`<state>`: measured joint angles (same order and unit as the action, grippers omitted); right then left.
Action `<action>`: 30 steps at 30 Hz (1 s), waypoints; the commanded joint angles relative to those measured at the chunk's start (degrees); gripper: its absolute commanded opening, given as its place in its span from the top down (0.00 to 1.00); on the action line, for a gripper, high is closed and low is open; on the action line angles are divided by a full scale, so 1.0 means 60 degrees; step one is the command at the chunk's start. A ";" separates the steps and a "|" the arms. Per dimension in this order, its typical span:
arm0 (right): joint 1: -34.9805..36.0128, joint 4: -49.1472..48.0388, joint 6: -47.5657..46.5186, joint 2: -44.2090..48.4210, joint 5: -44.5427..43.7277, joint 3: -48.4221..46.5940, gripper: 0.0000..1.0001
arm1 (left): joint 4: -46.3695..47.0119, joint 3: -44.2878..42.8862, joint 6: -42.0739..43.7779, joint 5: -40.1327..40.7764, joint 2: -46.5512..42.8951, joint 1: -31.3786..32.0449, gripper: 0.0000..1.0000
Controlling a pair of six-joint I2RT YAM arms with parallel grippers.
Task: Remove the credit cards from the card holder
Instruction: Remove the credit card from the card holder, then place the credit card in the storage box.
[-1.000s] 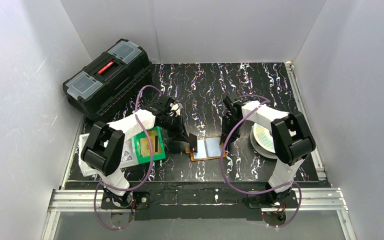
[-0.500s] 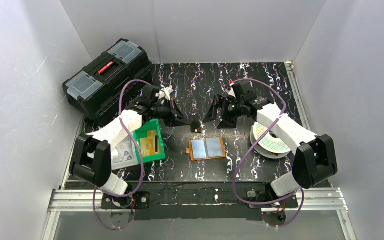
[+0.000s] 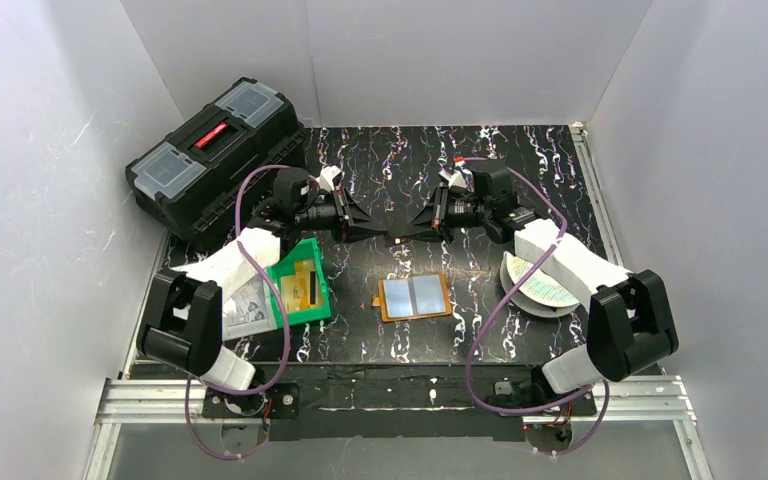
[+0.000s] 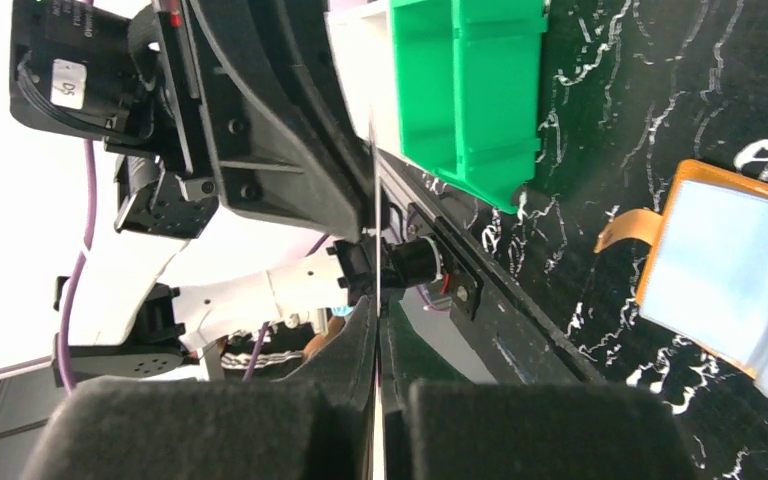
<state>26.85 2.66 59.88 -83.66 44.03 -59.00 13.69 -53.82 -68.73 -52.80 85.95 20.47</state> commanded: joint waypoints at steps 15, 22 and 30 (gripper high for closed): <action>0.0210 -0.2527 0.1611 -0.0825 0.1755 0.0307 0.99 | 0.1891 0.0288 -0.1057 -0.0723 -0.0110 0.0119 0.93; 0.0231 -0.0214 -0.0079 -0.0475 0.0982 -0.0146 0.27 | -0.1567 -0.0317 0.0951 0.0168 -0.0783 0.0120 1.00; 0.0226 0.3198 -0.2121 0.0052 -0.0994 -0.1059 0.02 | -0.8705 -0.1991 0.4783 0.5369 -0.2177 0.0104 1.00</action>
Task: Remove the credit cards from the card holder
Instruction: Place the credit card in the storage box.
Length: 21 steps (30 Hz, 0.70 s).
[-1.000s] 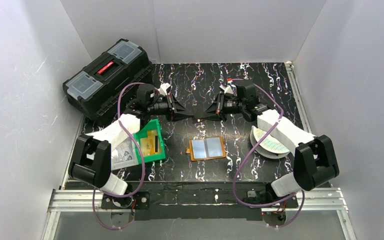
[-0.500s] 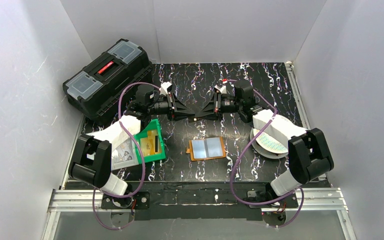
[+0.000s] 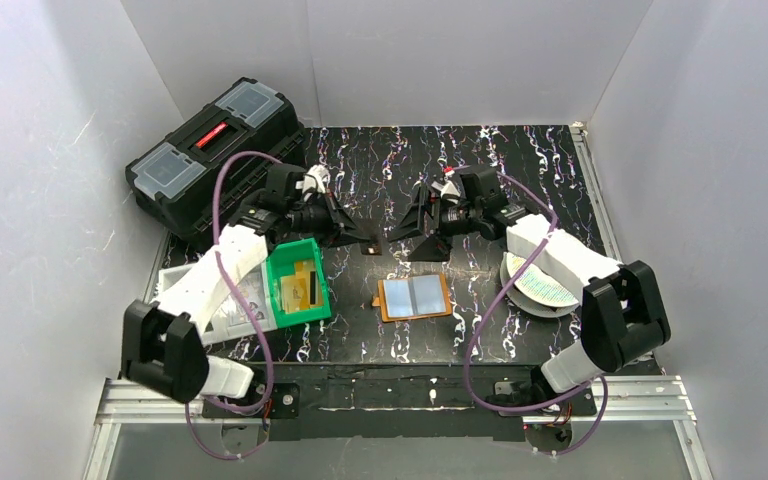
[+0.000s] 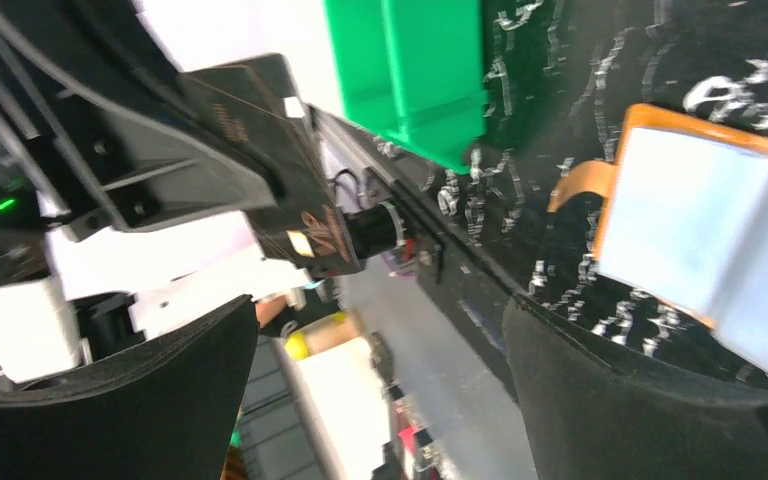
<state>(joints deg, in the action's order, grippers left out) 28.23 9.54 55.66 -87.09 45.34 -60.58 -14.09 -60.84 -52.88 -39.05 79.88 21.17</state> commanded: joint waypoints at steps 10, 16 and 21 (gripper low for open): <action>-0.0003 0.3473 -0.2389 0.0862 -0.2476 -0.0854 0.02 | -0.9135 -0.1598 0.2996 1.0696 -0.1668 -0.0244 1.00; -0.0002 0.4237 -0.2663 0.0903 -0.2742 -0.0709 0.01 | -0.9785 -0.1149 0.3163 1.3486 -0.1065 -0.1101 1.00; 0.0008 0.4300 -0.2690 0.1070 -0.2774 -0.0324 0.02 | -0.9726 -0.1167 0.3574 1.4833 0.0004 -0.2122 1.00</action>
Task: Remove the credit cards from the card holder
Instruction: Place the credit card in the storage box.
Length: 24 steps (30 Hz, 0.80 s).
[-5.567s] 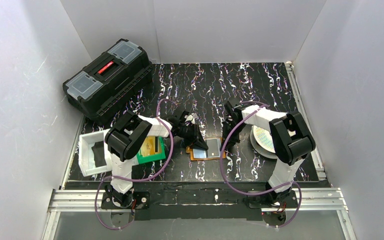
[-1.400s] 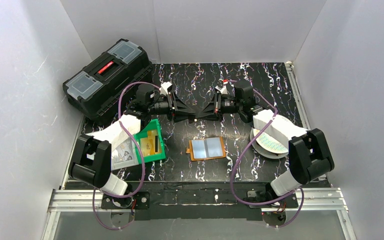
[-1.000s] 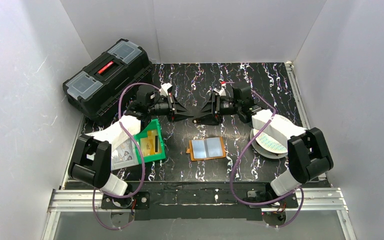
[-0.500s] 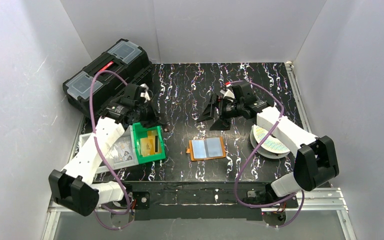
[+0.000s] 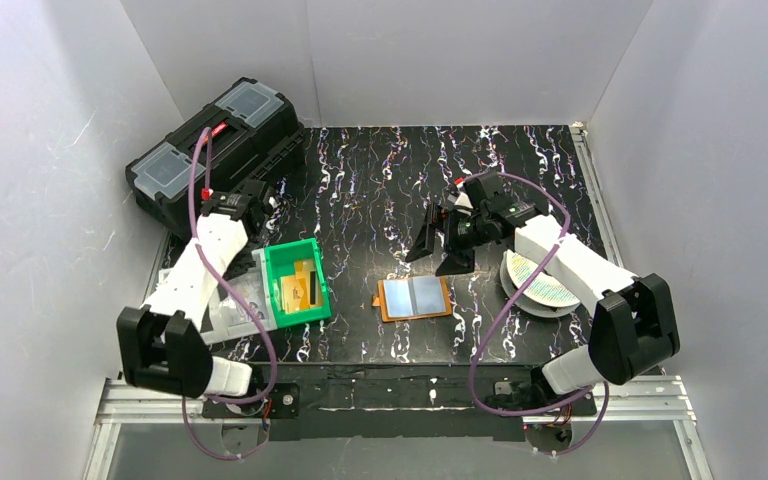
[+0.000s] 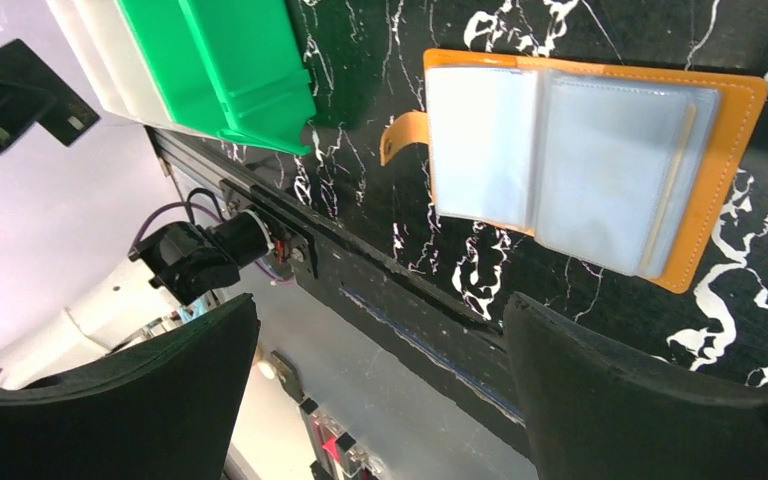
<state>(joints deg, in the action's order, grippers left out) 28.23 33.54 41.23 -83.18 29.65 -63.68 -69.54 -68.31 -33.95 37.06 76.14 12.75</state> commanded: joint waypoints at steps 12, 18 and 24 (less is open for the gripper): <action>0.0105 0.0600 -0.0432 0.0432 0.0050 0.0213 0.02 | 0.0735 0.0362 0.1449 0.1982 0.1956 -0.2963 1.00; 0.0195 0.0648 -0.0511 0.0402 0.0118 0.0162 0.02 | 0.0885 0.0659 0.1436 0.2181 0.2393 -0.3061 1.00; 0.0239 0.0798 -0.0685 0.0458 0.0157 0.0061 0.02 | 0.0882 0.0602 0.1444 0.1975 0.2528 -0.3246 0.63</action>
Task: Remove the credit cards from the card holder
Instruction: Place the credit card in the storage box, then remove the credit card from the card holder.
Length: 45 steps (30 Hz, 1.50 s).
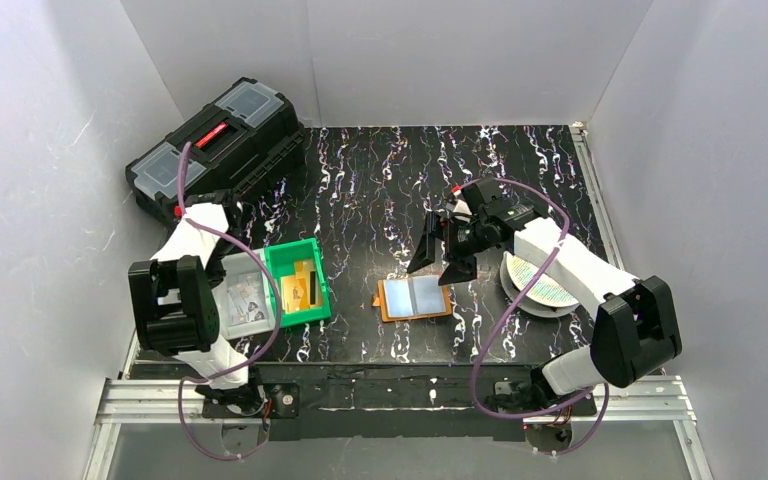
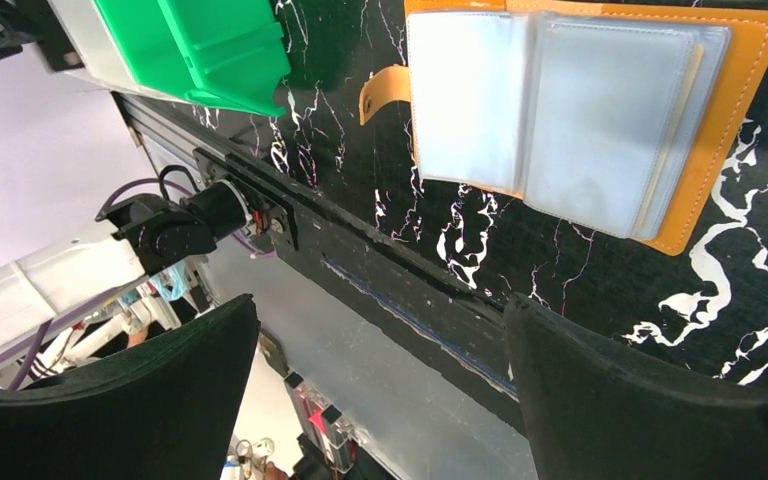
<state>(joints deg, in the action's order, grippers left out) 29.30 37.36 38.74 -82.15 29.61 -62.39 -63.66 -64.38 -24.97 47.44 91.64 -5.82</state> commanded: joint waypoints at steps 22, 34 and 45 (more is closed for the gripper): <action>0.0075 0.0536 -0.0274 0.0325 -0.1463 -0.0274 0.02 | 0.0390 -0.0897 -0.0482 -0.5643 -0.2742 0.2144 0.19; -0.0562 0.0514 0.0721 0.0922 -0.3456 0.0886 0.02 | 0.2686 -0.2170 -0.2633 -0.7429 -0.0360 0.7552 0.27; -0.2582 0.0562 0.0626 0.2336 -0.3386 0.2271 0.01 | 0.3258 -0.4548 -0.2394 -0.6724 0.2990 0.9814 0.32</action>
<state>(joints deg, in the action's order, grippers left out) 15.51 40.56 42.28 -71.26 10.13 -50.30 -44.21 -86.30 -40.29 4.71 106.89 51.22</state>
